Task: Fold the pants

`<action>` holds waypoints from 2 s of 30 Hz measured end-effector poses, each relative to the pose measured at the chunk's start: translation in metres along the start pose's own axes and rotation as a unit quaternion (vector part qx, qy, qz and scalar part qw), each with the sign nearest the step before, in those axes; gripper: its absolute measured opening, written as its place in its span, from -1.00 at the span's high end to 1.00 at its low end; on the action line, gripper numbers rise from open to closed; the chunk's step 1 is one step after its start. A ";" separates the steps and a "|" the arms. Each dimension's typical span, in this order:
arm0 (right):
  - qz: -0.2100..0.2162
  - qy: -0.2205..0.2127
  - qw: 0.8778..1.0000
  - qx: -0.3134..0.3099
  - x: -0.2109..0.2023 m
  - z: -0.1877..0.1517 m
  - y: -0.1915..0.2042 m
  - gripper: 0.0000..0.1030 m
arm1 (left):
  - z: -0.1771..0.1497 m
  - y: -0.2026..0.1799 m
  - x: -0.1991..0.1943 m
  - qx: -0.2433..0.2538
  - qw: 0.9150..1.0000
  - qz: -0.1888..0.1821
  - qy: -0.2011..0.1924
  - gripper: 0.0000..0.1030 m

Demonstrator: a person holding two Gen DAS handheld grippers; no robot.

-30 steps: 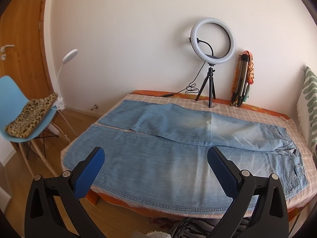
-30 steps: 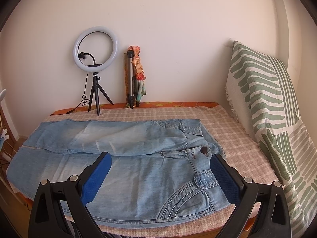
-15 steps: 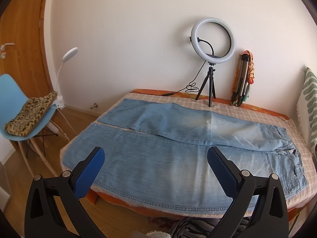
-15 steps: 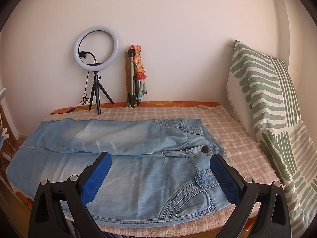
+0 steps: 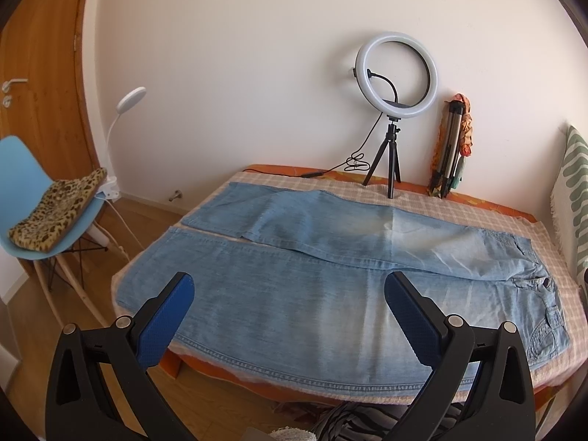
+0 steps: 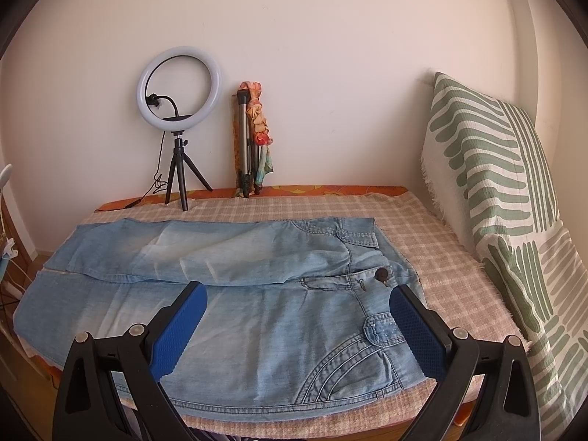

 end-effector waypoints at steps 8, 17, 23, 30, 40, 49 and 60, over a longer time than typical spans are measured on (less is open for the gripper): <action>0.000 0.000 1.000 0.000 0.000 0.000 -0.001 -0.96 | 0.000 -0.002 0.001 0.001 1.000 0.000 0.002 -1.00; 0.000 0.001 1.000 0.000 0.001 -0.001 -0.001 -0.96 | -0.001 -0.003 0.003 0.001 1.000 -0.001 0.003 -1.00; 0.000 0.003 1.000 -0.002 0.004 -0.003 0.000 -0.96 | -0.003 0.000 0.007 -0.001 1.000 0.002 0.006 -1.00; 0.010 0.008 1.000 -0.007 0.017 -0.008 -0.001 -0.96 | -0.007 0.007 0.018 0.003 1.000 0.013 0.016 -1.00; 0.019 0.009 0.998 -0.057 0.053 0.012 -0.006 -0.96 | -0.015 0.025 0.049 0.027 0.999 0.020 0.035 -0.99; 0.093 0.025 0.989 -0.114 0.116 0.037 0.025 -0.96 | 0.004 0.040 0.086 0.033 0.999 0.013 0.036 -0.99; 0.194 0.098 0.962 -0.166 0.236 0.067 0.085 -0.78 | 0.029 0.031 0.179 0.026 0.995 -0.029 0.087 -0.82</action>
Point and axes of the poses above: each gripper's, at about its wrist camera, not at the fingertips, and x roughly the way its jaws point, y to its left, z to its top, the point moved 10 cm from there along x, roughly the way its jaws point, and after that the axes turned 2 degrees about x, right-handed, at the moved point
